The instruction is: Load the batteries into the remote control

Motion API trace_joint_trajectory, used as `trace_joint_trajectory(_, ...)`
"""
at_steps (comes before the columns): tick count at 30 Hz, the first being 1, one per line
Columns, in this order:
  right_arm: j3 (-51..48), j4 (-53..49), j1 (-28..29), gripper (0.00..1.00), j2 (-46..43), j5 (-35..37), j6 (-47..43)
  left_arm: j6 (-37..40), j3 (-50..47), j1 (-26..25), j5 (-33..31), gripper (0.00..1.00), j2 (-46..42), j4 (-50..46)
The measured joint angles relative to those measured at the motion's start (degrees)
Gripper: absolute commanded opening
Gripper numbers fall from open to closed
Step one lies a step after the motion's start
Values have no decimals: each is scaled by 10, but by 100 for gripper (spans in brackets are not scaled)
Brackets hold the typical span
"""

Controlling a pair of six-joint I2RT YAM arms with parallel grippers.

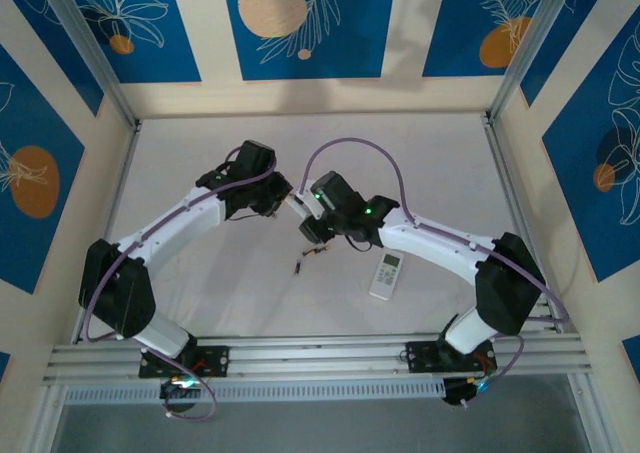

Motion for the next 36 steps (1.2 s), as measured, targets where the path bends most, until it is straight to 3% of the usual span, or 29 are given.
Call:
trace_joint_trajectory(3,0,3,0,28,1,3,1,-10,0,0,-5,9,0,-2)
trace_joint_trajectory(8,-1,5,-14,21,-8,-30,20,22,-5,0,-7,69,-3,22)
trace_joint_trajectory(11,-12,13,-62,21,-44,-112,69,94,-33,5,-9,84,-31,100)
trace_joint_trajectory(15,-37,54,-165,22,-110,-256,163,181,-82,31,25,85,-104,216)
trace_joint_trajectory(20,-55,158,-269,22,-161,-404,306,224,-100,99,169,84,-126,366)
trace_joint_trajectory(25,-55,257,-270,21,-159,-495,421,217,-99,83,280,84,-90,471)
trace_joint_trajectory(31,-52,322,-246,21,-133,-543,485,154,-100,73,335,79,-45,598)
trace_joint_trajectory(36,-51,330,-234,21,-119,-566,506,105,-100,71,353,47,-29,676)
